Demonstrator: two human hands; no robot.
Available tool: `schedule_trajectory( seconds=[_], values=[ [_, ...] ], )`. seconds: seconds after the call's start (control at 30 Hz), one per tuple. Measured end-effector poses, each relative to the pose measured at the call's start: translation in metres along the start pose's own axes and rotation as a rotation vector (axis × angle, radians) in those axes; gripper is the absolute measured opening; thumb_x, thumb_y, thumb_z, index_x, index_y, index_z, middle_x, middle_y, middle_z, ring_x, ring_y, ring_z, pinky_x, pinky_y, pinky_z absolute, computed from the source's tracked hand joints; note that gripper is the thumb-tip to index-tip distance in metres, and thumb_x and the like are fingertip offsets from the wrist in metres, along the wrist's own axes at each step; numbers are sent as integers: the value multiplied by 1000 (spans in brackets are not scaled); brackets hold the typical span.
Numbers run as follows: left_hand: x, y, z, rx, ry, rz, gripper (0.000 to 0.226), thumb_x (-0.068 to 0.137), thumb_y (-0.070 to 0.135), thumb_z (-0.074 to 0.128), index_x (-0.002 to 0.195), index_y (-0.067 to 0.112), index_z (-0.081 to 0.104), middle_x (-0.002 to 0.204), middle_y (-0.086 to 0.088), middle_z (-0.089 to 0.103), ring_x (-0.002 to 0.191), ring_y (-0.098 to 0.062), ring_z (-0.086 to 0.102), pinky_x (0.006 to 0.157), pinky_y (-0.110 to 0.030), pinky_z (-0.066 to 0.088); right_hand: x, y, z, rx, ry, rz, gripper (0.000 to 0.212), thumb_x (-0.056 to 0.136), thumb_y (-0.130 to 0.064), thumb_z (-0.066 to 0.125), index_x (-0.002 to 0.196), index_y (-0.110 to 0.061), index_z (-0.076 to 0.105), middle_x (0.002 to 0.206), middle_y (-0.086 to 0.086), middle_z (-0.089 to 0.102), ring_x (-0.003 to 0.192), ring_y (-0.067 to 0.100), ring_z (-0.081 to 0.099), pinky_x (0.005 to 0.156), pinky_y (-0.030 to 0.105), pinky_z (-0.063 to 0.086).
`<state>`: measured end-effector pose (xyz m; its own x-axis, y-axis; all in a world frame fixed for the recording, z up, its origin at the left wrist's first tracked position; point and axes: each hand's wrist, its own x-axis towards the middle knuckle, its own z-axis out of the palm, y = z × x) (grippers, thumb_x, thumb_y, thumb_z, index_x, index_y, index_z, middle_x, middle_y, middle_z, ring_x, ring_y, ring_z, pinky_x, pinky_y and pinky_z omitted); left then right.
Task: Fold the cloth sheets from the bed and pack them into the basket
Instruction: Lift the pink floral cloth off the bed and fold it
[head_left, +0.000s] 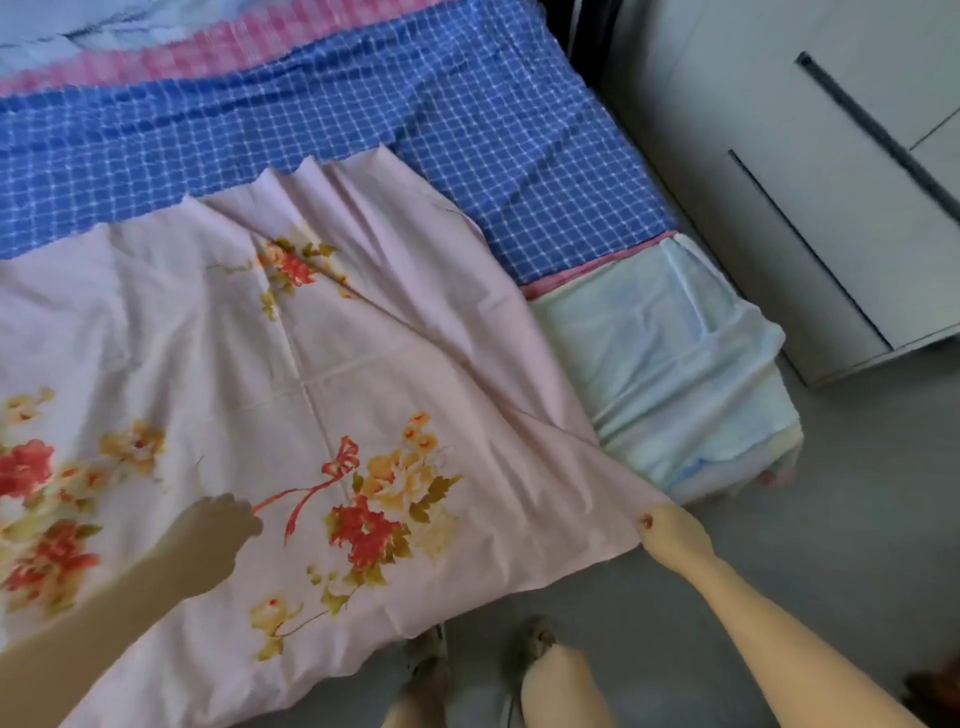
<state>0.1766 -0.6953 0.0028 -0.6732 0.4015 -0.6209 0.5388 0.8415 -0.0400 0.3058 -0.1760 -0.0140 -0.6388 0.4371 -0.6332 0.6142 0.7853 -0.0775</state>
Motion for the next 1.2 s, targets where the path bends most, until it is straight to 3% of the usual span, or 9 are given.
schedule_trajectory(
  seconds=[0.1,0.27,0.5,0.63,0.73,0.87,0.97,1.07,1.2],
  values=[
    [60,69,-65,52,93,55,46,90,5,38,125,28,58,125,8,56,119,-14,48,104,-27,34,21,-4,5,147,31,33,30,91,-22,37,61,-21,40,71,0,48,70,20,49,54,27,28],
    [164,163,-114,-100,202,218,46,91,4,37,126,27,55,126,7,52,118,-14,44,99,-24,35,75,8,8,181,104,68,44,91,-34,55,127,-10,52,126,8,56,117,28,51,88,32,41],
    [296,269,-144,-164,467,537,25,83,3,56,101,9,72,100,-12,69,92,-36,61,84,-41,46,93,15,36,90,87,-372,43,80,-21,67,59,-22,30,54,-7,34,51,13,35,44,20,16],
    [336,317,-156,192,232,590,33,97,26,35,105,17,66,104,-5,65,99,-29,58,88,-35,39,66,23,65,4,-69,-856,12,76,-30,66,66,-29,61,62,-13,55,59,6,38,56,18,31],
    [344,325,-157,494,56,559,34,95,34,35,102,20,65,102,-3,65,98,-28,57,84,-33,36,76,17,58,186,35,-615,37,86,-40,42,60,-19,60,58,-7,54,57,10,45,55,19,35],
    [348,328,-151,529,31,563,40,89,41,46,123,21,53,109,-6,63,106,-29,56,89,-33,37,116,10,47,415,188,-176,16,91,-22,54,90,-8,61,81,4,58,73,24,55,59,30,42],
    [348,327,-153,637,-1,596,41,89,38,47,126,22,51,115,-8,54,108,-28,48,90,-36,33,123,6,52,400,-34,-202,9,88,-20,58,84,-12,55,70,-1,52,70,22,52,51,21,30],
    [344,323,-154,737,-96,620,32,86,35,48,108,17,64,112,-5,54,107,-25,46,90,-35,31,106,0,50,319,110,-364,37,61,-9,76,60,-18,39,52,-8,34,48,16,38,44,16,13],
    [329,307,-158,545,-300,581,14,82,12,49,85,25,49,77,8,47,96,-22,56,68,-27,36,85,-13,48,483,24,-467,29,66,-20,74,66,-21,45,86,-5,54,80,14,49,62,21,35]
  ],
)
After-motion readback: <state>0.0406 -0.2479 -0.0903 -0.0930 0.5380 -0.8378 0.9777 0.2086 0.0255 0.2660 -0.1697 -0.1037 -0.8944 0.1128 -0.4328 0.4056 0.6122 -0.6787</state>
